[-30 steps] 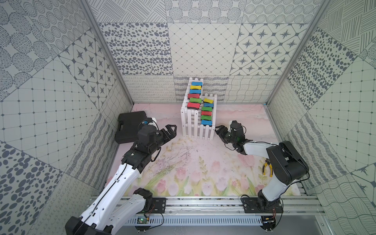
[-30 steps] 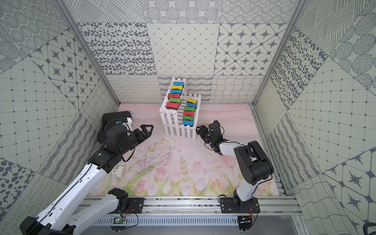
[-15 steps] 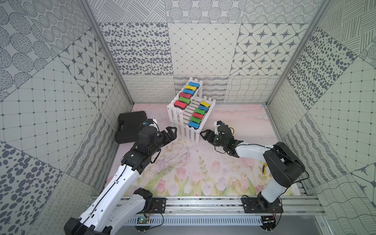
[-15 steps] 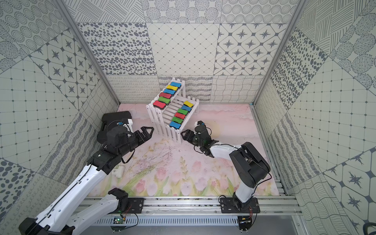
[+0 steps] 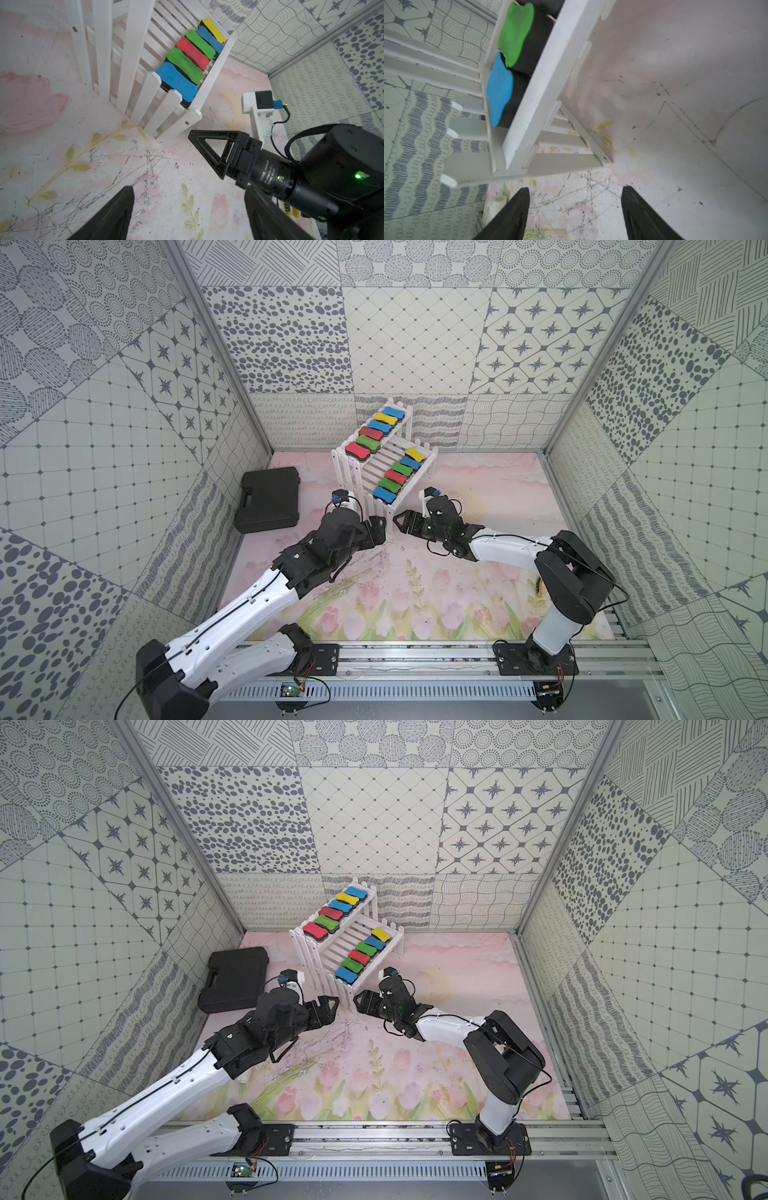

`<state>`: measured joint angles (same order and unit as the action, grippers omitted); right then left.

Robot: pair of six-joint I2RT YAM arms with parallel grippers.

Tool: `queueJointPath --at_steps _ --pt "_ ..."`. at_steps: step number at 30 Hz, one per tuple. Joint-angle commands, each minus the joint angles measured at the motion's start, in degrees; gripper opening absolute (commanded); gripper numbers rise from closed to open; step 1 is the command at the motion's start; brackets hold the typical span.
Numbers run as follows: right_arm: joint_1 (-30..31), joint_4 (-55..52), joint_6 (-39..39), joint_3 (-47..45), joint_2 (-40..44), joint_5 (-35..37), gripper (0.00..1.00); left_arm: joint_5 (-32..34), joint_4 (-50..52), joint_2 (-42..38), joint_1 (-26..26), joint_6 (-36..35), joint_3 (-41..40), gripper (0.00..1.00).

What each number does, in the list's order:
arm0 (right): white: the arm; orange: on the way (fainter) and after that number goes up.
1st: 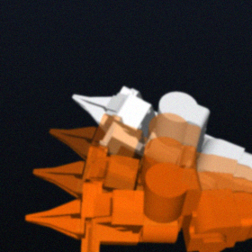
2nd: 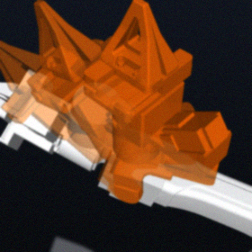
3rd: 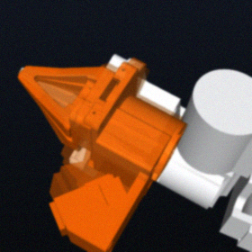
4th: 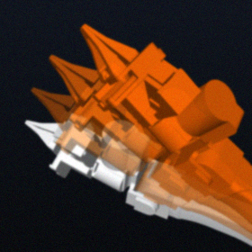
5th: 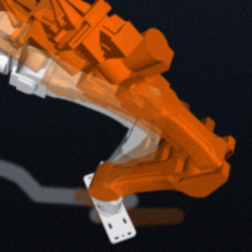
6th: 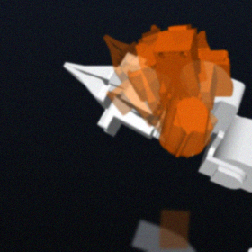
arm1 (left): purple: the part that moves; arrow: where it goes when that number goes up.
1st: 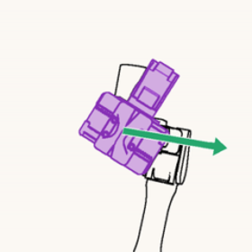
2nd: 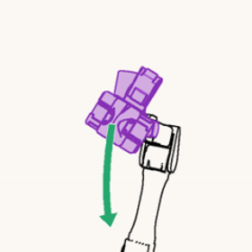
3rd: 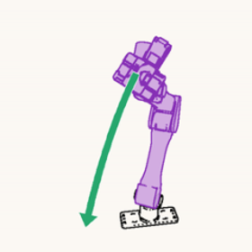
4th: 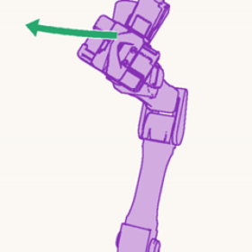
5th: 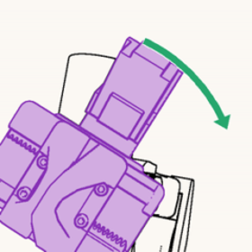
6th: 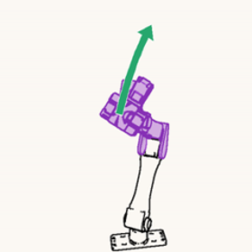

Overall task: Remove the whiteboard erasers from the shelf
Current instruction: Adjust the shelf at the center of the board.

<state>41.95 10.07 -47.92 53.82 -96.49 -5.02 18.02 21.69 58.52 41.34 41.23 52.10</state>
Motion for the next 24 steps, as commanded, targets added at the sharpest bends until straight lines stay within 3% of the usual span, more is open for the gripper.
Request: queueJointPath --at_steps 1,5,9,16,24 --pt "0.0 -6.2 5.3 -1.6 6.9 5.5 0.74 18.0 1.9 7.2 7.5 -4.2 5.1 0.86" --pt "-1.1 -12.7 8.0 -4.9 13.8 10.2 0.74 22.1 5.4 16.6 10.2 -3.5 12.4 0.83" --pt "-5.6 -14.3 7.0 -10.1 20.1 8.1 0.74 23.1 9.6 23.2 10.2 0.5 18.4 0.83" --pt "-11.5 -18.4 8.1 -13.7 26.7 6.0 0.74 17.1 23.6 32.0 5.9 8.9 30.3 0.76" --pt "-14.8 -19.3 8.6 -15.2 29.1 3.9 0.75 10.3 26.2 35.8 0.6 13.1 31.9 0.72"
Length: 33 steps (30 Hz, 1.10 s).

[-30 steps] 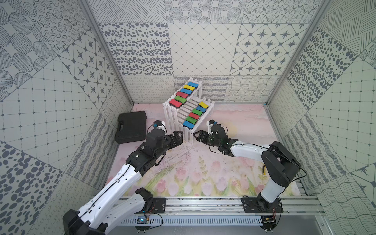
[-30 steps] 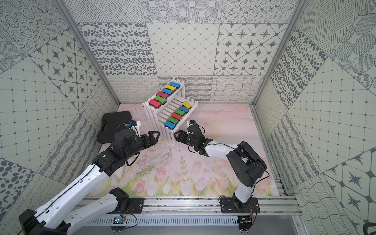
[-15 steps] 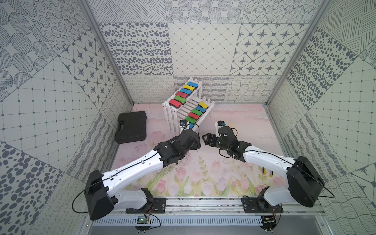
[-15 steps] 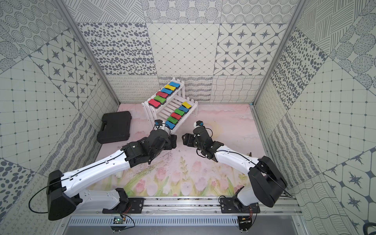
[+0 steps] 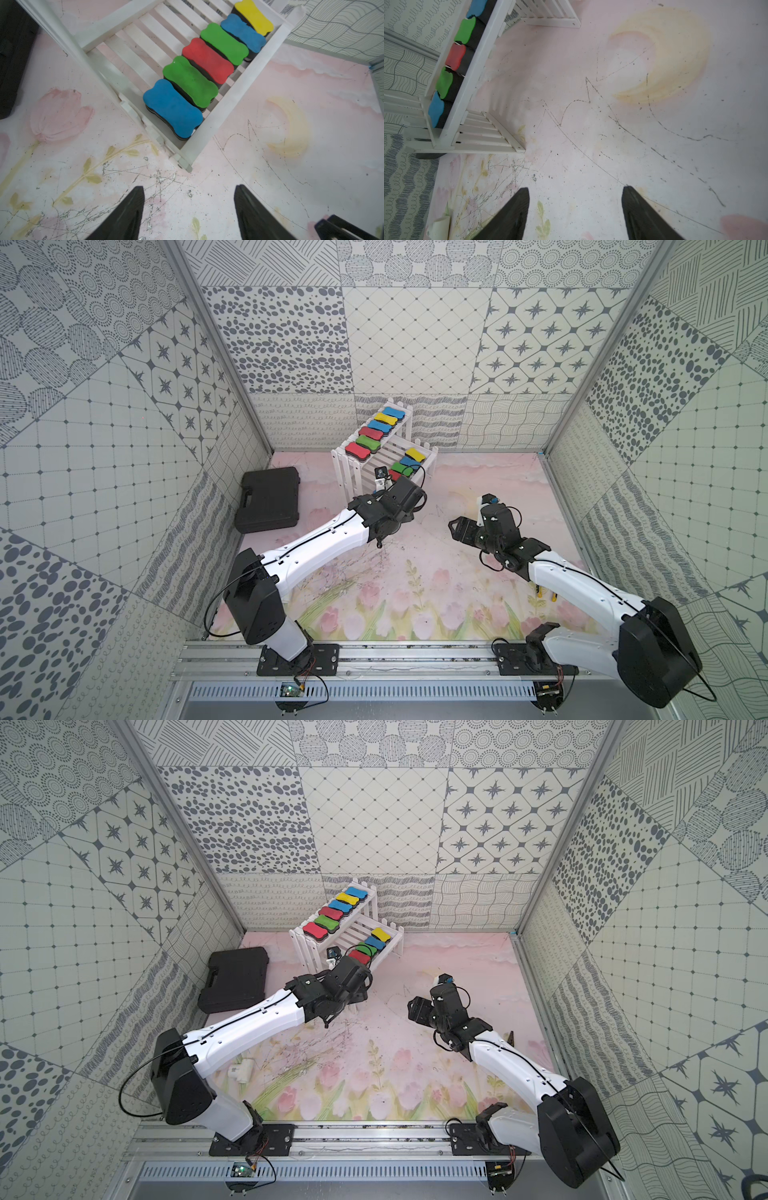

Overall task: Remove the whiteboard erasers from the shelf
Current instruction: Adjust the shelf at the center of the board.

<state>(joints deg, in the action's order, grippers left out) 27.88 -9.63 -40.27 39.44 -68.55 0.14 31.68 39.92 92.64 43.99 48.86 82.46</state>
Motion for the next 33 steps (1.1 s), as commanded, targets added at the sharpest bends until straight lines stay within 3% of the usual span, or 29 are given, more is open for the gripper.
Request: queueJointPath --at_steps 1,6,15,28,33 --pt "-1.1 0.4 1.0 -1.0 1.3 -1.7 0.75 -3.5 7.7 1.9 -2.3 5.4 1.6 0.72" --pt "-2.2 0.5 1.2 -1.3 1.3 -2.7 0.75 -3.5 6.8 3.4 -2.8 5.7 2.5 0.71" --pt "-3.2 0.6 1.9 -1.3 1.2 -3.5 0.75 -5.6 5.3 5.8 -4.8 6.4 3.2 0.6" --pt "-3.9 0.9 2.3 -1.3 0.4 -4.4 0.74 -4.6 6.4 6.8 -5.0 6.2 3.8 0.23" --pt "-3.9 0.9 2.4 -1.1 0.1 -4.6 0.74 -4.9 7.1 5.9 -5.0 5.8 3.0 0.16"
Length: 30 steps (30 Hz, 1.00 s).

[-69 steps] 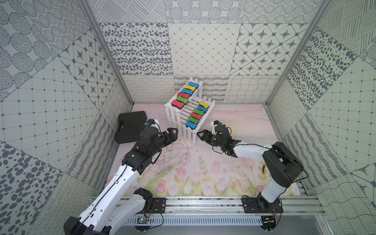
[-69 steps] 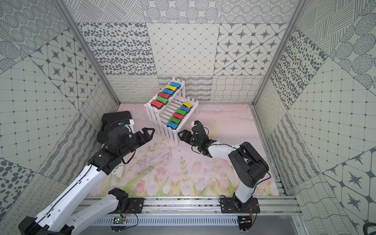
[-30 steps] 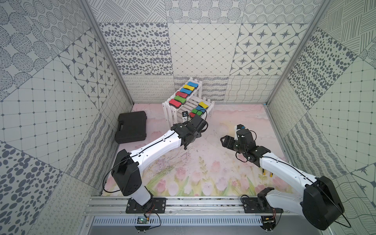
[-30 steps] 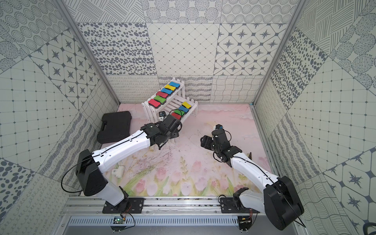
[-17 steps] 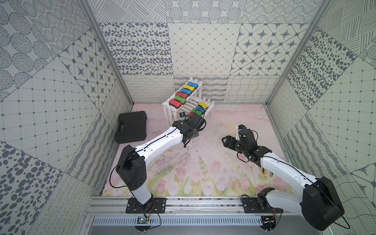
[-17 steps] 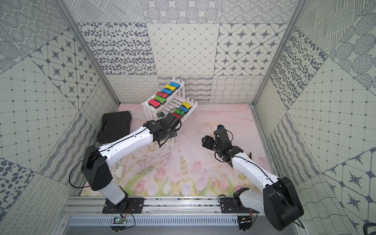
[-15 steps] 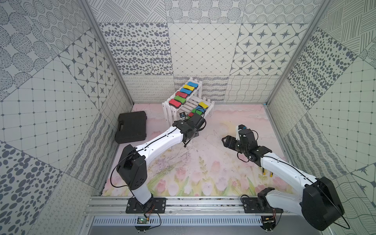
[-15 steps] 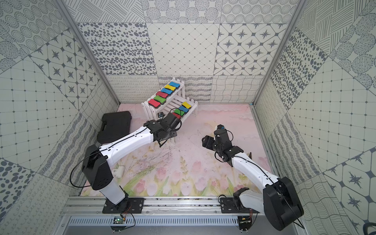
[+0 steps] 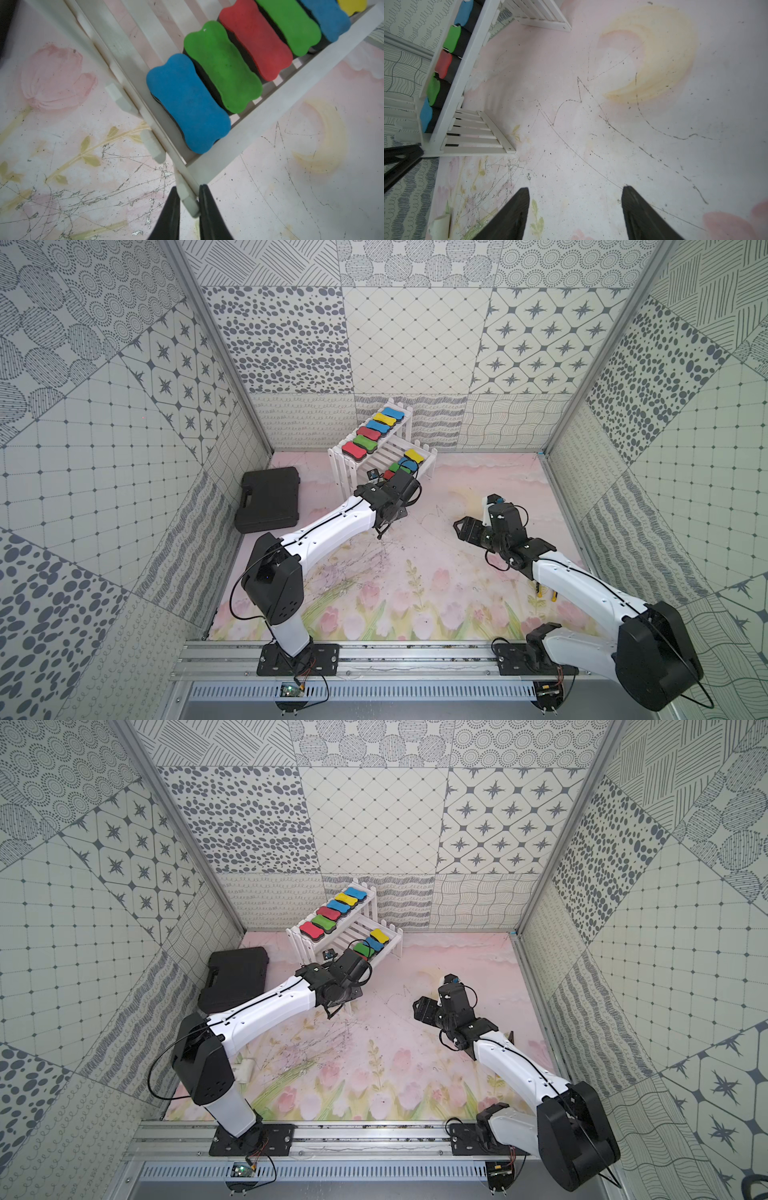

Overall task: Remove the whiteboard erasers from the shelf
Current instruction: Adjust the shelf at the center of the board.

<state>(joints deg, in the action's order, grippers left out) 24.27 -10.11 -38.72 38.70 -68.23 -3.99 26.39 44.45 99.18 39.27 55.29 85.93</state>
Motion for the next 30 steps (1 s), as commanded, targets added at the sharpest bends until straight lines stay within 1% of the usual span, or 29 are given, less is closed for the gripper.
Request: queueJointPath --at_steps 1,9,15,24,30 --pt "-0.4 1.4 0.9 -0.3 -0.2 -0.5 0.74 0.3 2.5 -1.1 -0.2 -0.8 -1.0 0.15" --pt "-0.4 1.3 1.8 1.1 -1.5 -1.8 0.74 -2.9 1.4 -5.3 -0.3 -3.8 -5.7 0.12" --pt "-0.4 -0.3 3.7 3.3 -2.0 -2.3 0.75 -6.6 -0.2 -8.9 0.0 -8.9 -10.2 0.08" --pt "-0.4 -3.8 6.0 6.0 0.1 -2.3 0.74 -12.6 -3.6 -13.7 0.5 -16.0 -18.1 0.05" --pt "-1.2 -6.1 8.8 10.9 -0.3 0.3 0.72 -14.8 -3.3 -16.1 1.0 -17.9 -20.6 0.04"
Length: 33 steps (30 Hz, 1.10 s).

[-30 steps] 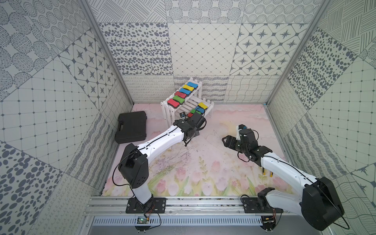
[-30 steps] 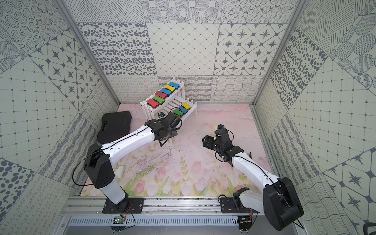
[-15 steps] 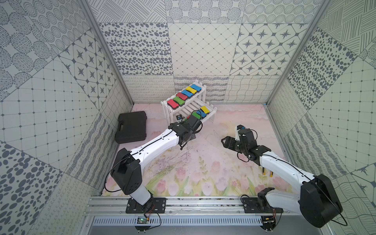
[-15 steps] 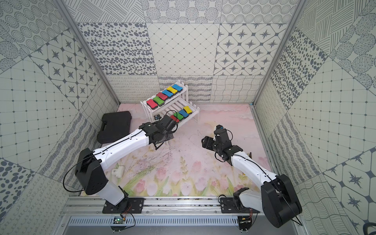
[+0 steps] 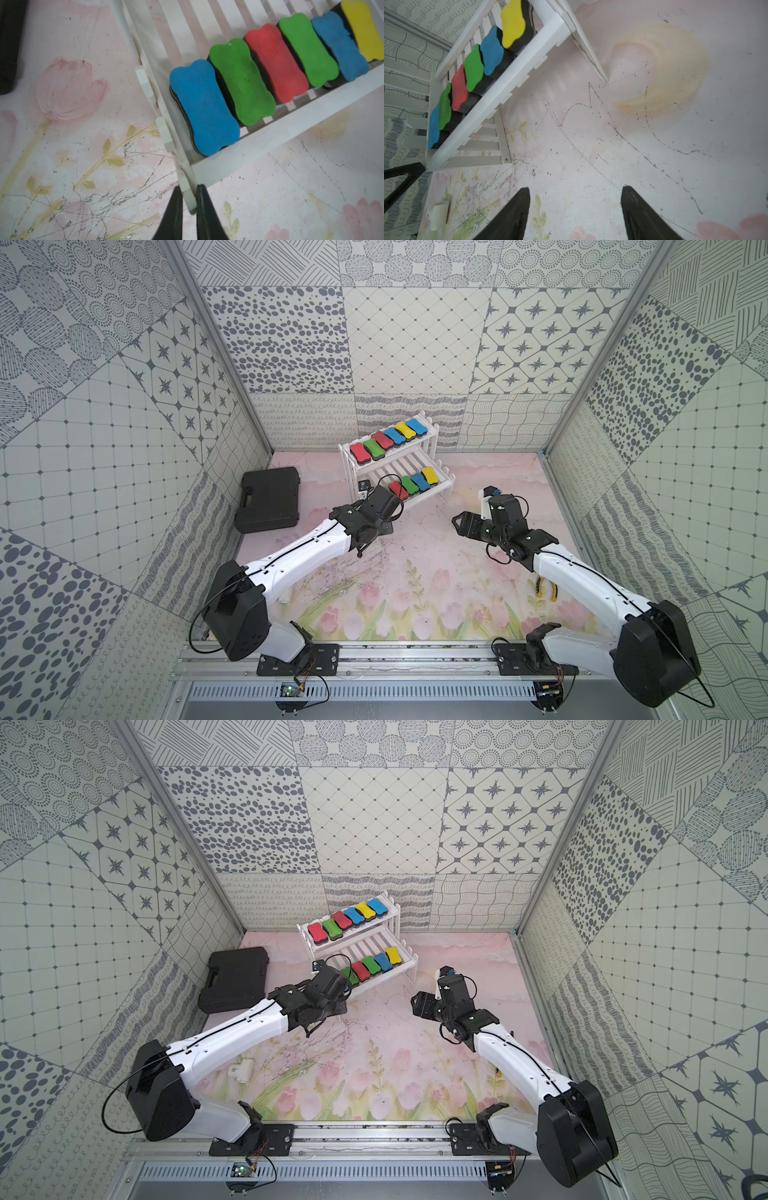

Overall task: Remove the whiteboard erasers from the shelf
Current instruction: Adjust the shelf at the center of the board.

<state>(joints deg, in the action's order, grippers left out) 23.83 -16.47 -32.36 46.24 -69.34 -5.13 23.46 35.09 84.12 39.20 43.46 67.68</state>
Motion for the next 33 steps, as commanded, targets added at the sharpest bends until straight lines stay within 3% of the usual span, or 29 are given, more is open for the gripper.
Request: queueJointPath --at_steps 1,9,15,20,33 --pt "-1.1 0.2 3.1 5.0 -0.2 1.6 0.72 -11.9 6.1 -1.4 1.0 -6.2 -2.6 0.04" --pt "-5.1 -1.0 7.6 19.2 -12.0 2.6 0.67 -12.6 6.6 0.3 1.0 -6.8 -1.0 0.04" --pt "-6.5 -3.1 8.5 24.5 -18.3 4.8 0.61 -12.7 6.7 1.3 0.9 -7.3 0.2 0.04" --pt "-6.5 -3.2 8.6 25.4 -20.9 3.0 0.53 -12.9 6.6 1.7 0.8 -7.7 0.3 0.04" --pt "-5.1 -1.2 4.1 21.3 -19.9 5.5 0.18 -12.7 8.2 1.8 -0.6 -8.3 1.4 0.05"
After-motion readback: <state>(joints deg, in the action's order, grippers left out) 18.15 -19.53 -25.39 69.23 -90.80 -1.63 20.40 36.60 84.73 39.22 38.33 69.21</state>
